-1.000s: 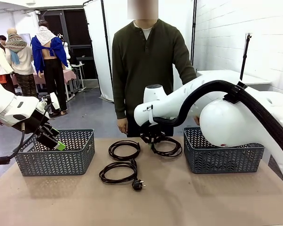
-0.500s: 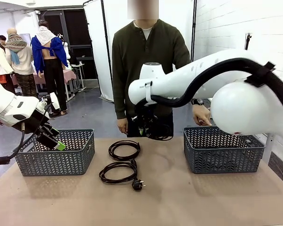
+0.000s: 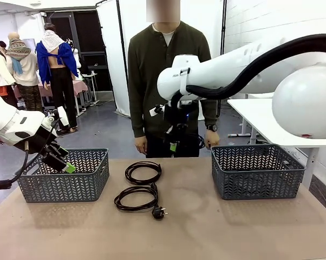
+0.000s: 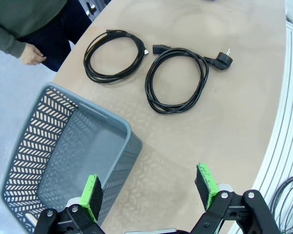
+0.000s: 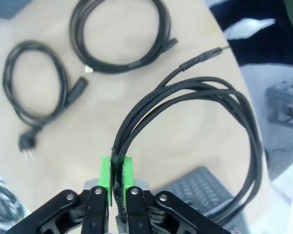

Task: Organize the cables according to human instructions.
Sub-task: Pick up a bundle of cables and place it in the basket indicated by the human.

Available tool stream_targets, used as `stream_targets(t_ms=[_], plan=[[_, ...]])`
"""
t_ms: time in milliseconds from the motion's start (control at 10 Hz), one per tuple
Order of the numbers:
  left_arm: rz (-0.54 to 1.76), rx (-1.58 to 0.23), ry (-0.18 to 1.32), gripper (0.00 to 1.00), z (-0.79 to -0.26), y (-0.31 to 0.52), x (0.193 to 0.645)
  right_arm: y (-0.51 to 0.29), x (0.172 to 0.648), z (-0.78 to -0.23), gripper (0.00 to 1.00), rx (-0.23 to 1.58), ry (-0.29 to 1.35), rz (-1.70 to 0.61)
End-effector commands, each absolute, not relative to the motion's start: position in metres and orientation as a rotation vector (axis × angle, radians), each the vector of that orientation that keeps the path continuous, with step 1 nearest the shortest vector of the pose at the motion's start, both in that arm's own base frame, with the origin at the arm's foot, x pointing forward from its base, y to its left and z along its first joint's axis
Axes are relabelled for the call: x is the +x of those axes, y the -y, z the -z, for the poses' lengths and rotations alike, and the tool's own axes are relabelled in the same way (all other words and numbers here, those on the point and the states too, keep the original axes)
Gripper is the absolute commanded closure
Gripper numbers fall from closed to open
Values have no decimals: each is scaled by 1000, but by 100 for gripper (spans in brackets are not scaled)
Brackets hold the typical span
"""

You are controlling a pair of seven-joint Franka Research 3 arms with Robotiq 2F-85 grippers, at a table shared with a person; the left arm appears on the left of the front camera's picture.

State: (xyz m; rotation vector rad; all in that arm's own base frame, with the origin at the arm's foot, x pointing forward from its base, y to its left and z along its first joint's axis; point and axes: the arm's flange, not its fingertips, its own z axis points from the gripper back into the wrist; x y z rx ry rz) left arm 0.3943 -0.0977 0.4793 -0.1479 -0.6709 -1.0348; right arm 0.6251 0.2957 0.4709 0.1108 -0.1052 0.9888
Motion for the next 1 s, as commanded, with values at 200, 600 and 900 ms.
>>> stream_targets(t_ms=[200, 600, 900], plan=[[1030, -160, 672, 0, -476, 95, 392, -251, 626, -489, 100, 113, 59, -1191], [1030, -160, 672, 0, -476, 95, 392, -249, 628, -489, 100, 101, 62, -1179], [1030, -160, 672, 0, -476, 95, 392, -249, 628, -489, 100, 101, 62, -1179]])
